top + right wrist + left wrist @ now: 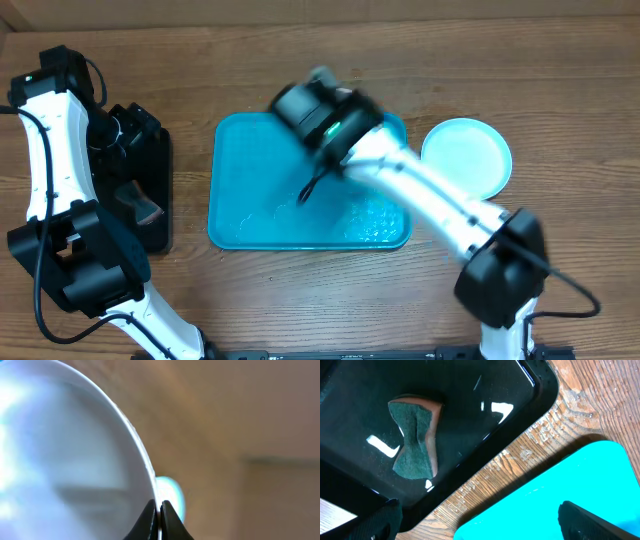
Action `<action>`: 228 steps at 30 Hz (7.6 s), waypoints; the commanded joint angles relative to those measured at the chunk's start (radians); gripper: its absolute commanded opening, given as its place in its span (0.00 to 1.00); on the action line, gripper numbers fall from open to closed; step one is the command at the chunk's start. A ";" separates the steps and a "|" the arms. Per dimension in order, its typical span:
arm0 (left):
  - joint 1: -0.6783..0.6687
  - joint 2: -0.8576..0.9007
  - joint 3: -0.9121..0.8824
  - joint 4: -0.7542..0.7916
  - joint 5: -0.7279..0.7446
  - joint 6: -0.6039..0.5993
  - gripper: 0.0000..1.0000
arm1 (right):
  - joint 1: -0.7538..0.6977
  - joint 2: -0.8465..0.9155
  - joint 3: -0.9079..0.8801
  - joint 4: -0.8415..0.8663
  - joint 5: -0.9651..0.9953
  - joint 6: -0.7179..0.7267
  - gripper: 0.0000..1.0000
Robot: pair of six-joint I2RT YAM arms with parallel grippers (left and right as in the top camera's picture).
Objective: Clean dirty plates on tray and stack at the side
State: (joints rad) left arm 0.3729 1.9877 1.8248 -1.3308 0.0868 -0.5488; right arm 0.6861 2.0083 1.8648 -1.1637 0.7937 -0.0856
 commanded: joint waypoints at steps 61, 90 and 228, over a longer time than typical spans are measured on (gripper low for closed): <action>-0.007 -0.013 0.016 0.003 0.010 -0.013 1.00 | -0.465 -0.381 -0.168 -0.106 -1.334 0.069 1.00; -0.007 -0.013 0.016 0.002 0.010 -0.013 0.99 | -0.451 -1.223 -0.170 -0.504 -1.129 0.089 1.00; -0.279 -0.772 -0.049 -0.145 -0.188 0.004 1.00 | -0.576 -2.005 -1.857 1.085 -0.862 0.086 1.00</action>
State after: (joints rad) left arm 0.1913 1.2778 1.8130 -1.4910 0.0086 -0.5484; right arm 0.1120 0.0147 0.0185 -0.0834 -0.0772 -0.0002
